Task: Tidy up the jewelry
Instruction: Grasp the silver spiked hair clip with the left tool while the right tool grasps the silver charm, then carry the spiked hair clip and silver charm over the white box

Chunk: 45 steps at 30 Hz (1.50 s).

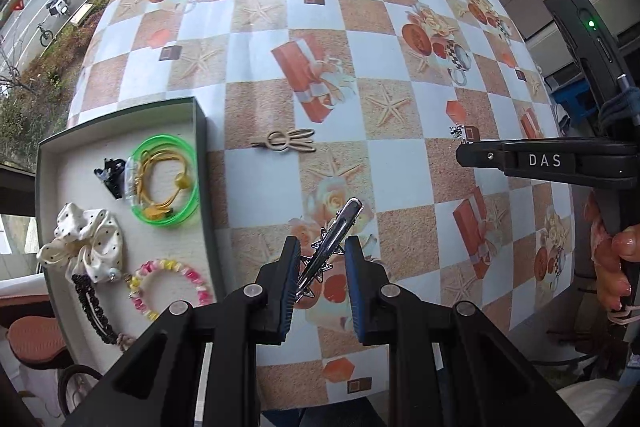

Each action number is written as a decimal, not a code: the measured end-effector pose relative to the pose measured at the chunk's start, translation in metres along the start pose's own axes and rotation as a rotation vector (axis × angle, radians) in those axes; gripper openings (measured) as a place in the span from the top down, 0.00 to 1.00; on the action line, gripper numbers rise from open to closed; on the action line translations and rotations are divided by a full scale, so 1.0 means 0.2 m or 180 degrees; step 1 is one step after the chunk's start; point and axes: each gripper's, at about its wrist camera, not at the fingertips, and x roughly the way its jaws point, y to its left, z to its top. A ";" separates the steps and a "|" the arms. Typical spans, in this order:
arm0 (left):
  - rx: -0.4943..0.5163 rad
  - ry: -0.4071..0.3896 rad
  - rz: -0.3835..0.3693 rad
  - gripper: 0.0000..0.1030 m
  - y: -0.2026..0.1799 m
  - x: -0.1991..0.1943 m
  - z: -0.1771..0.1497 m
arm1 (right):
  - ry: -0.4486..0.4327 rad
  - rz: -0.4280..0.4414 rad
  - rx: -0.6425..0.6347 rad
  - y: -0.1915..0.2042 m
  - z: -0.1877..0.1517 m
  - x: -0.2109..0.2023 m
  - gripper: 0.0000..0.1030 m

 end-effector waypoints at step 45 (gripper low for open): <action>-0.1160 -0.0055 0.0261 0.75 0.73 -0.10 -0.57 | 0.0206 0.0162 -0.1516 1.14 -0.03 0.11 0.84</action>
